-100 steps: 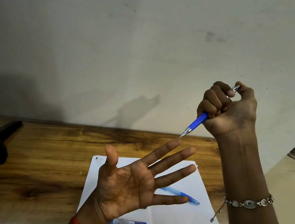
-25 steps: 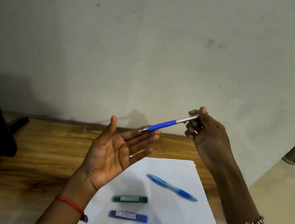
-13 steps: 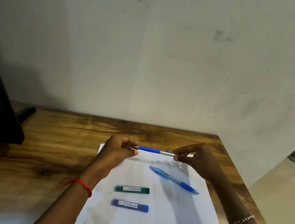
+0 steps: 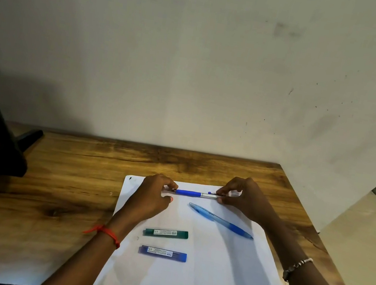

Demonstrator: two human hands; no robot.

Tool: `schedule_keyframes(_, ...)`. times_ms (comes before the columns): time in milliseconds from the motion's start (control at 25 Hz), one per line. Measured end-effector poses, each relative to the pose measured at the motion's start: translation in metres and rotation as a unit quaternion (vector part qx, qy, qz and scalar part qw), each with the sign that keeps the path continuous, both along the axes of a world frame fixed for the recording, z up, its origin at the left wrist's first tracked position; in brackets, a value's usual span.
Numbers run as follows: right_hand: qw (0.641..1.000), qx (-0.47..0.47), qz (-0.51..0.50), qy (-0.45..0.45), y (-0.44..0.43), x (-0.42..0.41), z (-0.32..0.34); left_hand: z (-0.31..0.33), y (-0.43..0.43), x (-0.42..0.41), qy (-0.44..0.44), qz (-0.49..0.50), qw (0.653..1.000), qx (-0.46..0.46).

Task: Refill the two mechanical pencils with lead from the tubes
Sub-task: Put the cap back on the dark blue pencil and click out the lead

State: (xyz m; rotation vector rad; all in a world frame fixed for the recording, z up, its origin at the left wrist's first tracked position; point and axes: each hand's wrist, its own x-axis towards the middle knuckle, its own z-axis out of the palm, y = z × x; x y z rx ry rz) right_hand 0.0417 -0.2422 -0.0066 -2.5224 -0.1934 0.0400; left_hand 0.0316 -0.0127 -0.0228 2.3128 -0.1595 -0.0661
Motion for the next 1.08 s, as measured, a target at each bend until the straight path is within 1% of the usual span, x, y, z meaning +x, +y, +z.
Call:
schedule_keyframes(160, 1.000, 0.004, 0.008, 0.012, 0.000, 0.000, 0.002, 0.002, -0.002, -0.001, -0.007, -0.014, 1.000, 0.016)
schedule_keyframes(320, 1.000, 0.021, 0.006, 0.018, 0.001, 0.001, 0.004, 0.003, 0.000, 0.001, -0.010, -0.008, 1.000, 0.008)
schedule_keyframes(600, 1.000, 0.016, 0.009, 0.016, 0.003, 0.003, 0.001, 0.003, 0.001, 0.002, -0.008, -0.003, 1.000, 0.007)
schedule_keyframes(880, 0.999, 0.035, -0.011, -0.024, 0.008, -0.002, 0.009, 0.009, 0.000, 0.000, -0.021, 0.015, 1.000, 0.005)
schedule_keyframes(960, 0.999, 0.024, 0.020, -0.020, 0.018, -0.012, 0.017, 0.015, 0.002, -0.001, -0.036, 0.019, 0.999, 0.001)
schedule_keyframes(1080, 0.989, -0.012, 0.143, 0.025, 0.043, -0.033, 0.025, 0.026, 0.009, -0.002, -0.046, 0.032, 0.998, -0.019)
